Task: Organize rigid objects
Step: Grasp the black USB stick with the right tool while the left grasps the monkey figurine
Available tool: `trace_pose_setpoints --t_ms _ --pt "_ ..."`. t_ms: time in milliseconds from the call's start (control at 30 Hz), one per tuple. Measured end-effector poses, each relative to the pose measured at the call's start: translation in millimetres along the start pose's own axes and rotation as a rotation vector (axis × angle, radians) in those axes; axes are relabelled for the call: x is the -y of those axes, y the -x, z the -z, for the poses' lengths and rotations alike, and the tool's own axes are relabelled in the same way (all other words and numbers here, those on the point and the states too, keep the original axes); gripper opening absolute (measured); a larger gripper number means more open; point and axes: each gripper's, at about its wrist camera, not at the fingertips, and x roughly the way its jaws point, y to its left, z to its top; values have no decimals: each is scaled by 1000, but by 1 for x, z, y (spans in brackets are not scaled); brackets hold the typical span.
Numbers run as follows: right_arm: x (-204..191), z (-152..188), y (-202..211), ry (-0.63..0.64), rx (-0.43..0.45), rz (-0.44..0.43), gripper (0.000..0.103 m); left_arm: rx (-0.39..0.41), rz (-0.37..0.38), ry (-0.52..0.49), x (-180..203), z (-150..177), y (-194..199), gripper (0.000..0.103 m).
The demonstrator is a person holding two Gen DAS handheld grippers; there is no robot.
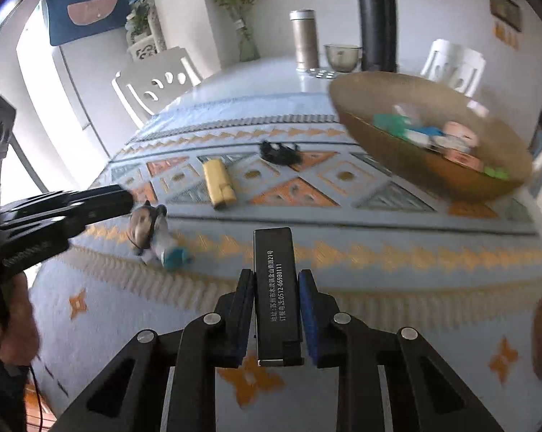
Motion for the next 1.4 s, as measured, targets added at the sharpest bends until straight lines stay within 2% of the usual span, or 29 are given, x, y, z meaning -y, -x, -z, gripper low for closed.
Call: trace_pose_setpoints --t_ms 67,133,233,267,300,400,600,700,833,933,967,1133,1233,1300,1333,1400 --pt "1 11 7 10 -2 25 24 -1 20 -9 3 7 3 16" --pt "8 20 8 -2 -13 32 24 -20 23 -8 3 11 -1 27" --pt "14 29 3 -30 -39 -30 24 -76 32 -25 3 12 -16 52" --pt "15 30 1 -33 -59 -34 24 -101 5 -19 3 13 -22 68" --pt "14 30 0 -30 -60 -28 24 -119 -11 -8 3 15 -25 73" --pt "14 30 -1 -19 -58 -32 24 -130 41 36 4 16 -34 73" --pt "20 30 -1 -50 -55 -73 24 -156 53 109 -2 6 -61 73" --pt "20 29 -1 -52 -54 -75 24 -145 49 94 -2 -7 -73 73" --pt "16 29 -1 -39 -53 -64 26 -135 19 20 10 -16 -86 73" --pt "15 29 -1 -31 -54 -78 33 -110 -3 -6 12 -12 -83 72" --pt "15 29 -1 -28 -54 -82 35 -106 -14 -11 13 -11 -82 67" --pt "8 29 -2 4 -54 -48 35 -89 33 -67 22 0 -66 67" --pt "6 29 -2 15 -54 -34 35 -68 127 -139 33 12 -43 67" --pt "2 30 -3 36 -53 -9 35 -84 177 -206 42 20 -34 67" --pt "0 30 -3 47 -52 3 33 -96 189 -241 46 24 -31 67" --pt "-8 32 -4 87 -48 52 28 -129 158 -304 52 34 -32 68"
